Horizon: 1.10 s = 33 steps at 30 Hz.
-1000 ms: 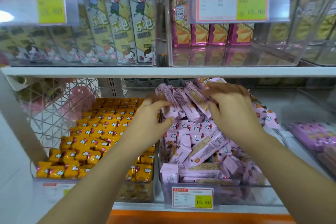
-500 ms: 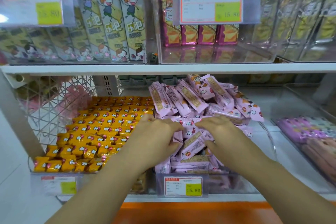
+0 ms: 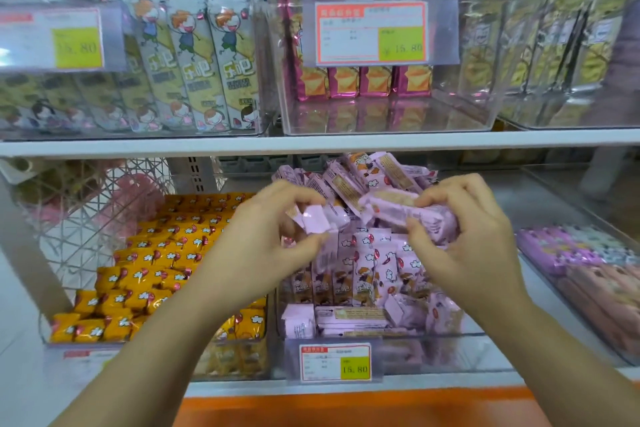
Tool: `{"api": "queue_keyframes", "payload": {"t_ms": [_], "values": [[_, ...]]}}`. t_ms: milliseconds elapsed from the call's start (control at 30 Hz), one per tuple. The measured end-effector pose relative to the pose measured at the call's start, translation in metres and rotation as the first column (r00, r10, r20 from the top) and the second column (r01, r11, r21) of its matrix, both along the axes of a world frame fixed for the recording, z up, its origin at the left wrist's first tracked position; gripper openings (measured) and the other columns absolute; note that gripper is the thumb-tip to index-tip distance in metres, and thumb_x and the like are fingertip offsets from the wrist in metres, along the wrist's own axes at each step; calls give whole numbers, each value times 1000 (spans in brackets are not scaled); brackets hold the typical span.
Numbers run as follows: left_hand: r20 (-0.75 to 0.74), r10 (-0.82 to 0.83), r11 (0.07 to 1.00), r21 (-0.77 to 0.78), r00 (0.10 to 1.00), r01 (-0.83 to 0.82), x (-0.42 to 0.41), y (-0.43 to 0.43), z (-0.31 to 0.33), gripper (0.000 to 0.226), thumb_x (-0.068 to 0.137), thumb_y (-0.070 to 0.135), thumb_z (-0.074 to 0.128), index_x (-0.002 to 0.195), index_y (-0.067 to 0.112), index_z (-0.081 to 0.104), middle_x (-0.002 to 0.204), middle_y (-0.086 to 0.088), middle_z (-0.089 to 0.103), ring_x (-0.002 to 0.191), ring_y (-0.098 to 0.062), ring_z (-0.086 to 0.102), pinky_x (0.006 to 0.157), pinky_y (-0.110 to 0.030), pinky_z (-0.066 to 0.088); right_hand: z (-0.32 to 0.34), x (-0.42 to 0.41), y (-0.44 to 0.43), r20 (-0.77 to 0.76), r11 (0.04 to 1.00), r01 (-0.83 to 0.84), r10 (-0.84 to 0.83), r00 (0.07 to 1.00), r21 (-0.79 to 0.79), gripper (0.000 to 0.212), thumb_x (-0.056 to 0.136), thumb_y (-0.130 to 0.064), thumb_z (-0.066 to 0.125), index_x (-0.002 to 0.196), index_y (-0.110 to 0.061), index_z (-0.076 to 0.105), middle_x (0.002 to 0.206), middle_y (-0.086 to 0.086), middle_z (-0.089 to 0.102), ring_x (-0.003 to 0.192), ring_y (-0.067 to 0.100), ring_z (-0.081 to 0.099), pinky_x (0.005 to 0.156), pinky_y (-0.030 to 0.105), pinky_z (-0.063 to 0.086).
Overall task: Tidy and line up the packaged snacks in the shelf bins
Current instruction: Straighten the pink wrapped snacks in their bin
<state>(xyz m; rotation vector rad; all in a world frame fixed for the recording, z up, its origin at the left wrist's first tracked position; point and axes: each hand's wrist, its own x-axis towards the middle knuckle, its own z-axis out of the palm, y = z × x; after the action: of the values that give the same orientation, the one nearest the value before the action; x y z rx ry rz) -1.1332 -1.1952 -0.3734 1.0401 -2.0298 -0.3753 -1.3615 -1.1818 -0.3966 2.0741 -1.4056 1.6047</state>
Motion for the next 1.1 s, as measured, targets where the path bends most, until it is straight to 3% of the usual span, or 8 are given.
{"api": "queue_keyframes", "payload": {"t_ms": [167, 300, 400, 500, 567, 667, 967, 1100], "values": [[-89, 92, 950, -292, 992, -115, -10, -3, -10, 36, 80, 11, 69, 100, 34, 50, 95, 15, 45, 86, 1, 54, 73, -15, 46, -10, -9, -15, 79, 982, 161, -154, 985, -101, 13, 77, -1, 70, 89, -4, 68, 99, 4, 48, 80, 2, 42, 71, 1, 35], [-11, 279, 862, -438, 960, -256, -16, -20, -23, 46, 74, 3, 72, 104, 25, 45, 100, 5, 48, 82, -3, 47, 62, -14, 43, -13, -20, -29, 115, 977, 210, -204, 972, -41, 26, 73, 10, 71, 95, -5, 71, 109, 13, 55, 90, -3, 42, 75, 8, 37], [1, 324, 840, -461, 946, -288, -20, -30, -25, 48, 72, 1, 75, 101, 22, 44, 99, -2, 50, 76, -12, 52, 54, -24, 44, -15, -25, -36, 91, 973, 227, -231, 969, 47, 27, 78, 4, 69, 103, -8, 70, 118, 9, 54, 90, 0, 43, 75, 14, 36], [66, 381, 832, -460, 922, -311, -25, -42, -25, 45, 69, 1, 77, 100, 19, 49, 97, -9, 55, 65, -27, 59, 53, -29, 40, -18, -27, -40, -42, 940, 281, -278, 960, 191, 36, 82, -9, 68, 116, -16, 65, 123, 5, 53, 94, 25, 53, 86, 29, 39], [194, 443, 826, -468, 875, -314, -27, -50, -29, 40, 64, 6, 82, 95, 17, 60, 96, -9, 60, 65, -31, 62, 58, -34, 47, -19, -29, -42, -159, 924, 326, -297, 941, 202, 40, 80, -14, 68, 120, -16, 62, 117, 7, 59, 96, 35, 56, 93, 42, 39], [354, 461, 853, -429, 814, -297, -29, -56, -35, 35, 59, 19, 87, 89, 20, 67, 95, -6, 64, 73, -30, 66, 76, -42, 50, -18, -32, -41, -248, 898, 367, -308, 919, 245, 44, 79, -17, 70, 122, -14, 60, 112, 8, 63, 103, 33, 58, 103, 51, 32], [389, 422, 898, -300, 819, -321, -23, -49, -33, 33, 79, 28, 72, 111, 26, 65, 119, -2, 59, 108, -27, 58, 101, -44, 35, -13, -32, -31, -169, 918, 277, -237, 957, 283, 49, 79, -18, 72, 126, -16, 57, 112, 7, 62, 105, 31, 56, 99, 53, 38], [391, 381, 916, -283, 838, -285, -18, -44, -33, 33, 77, 26, 75, 109, 25, 66, 117, -2, 60, 106, -27, 59, 100, -45, 37, -14, -25, -21, -267, 963, 251, -217, 939, 99, 39, 82, -29, 55, 117, -14, 64, 116, 8, 61, 108, 28, 52, 99, 45, 35]]}}
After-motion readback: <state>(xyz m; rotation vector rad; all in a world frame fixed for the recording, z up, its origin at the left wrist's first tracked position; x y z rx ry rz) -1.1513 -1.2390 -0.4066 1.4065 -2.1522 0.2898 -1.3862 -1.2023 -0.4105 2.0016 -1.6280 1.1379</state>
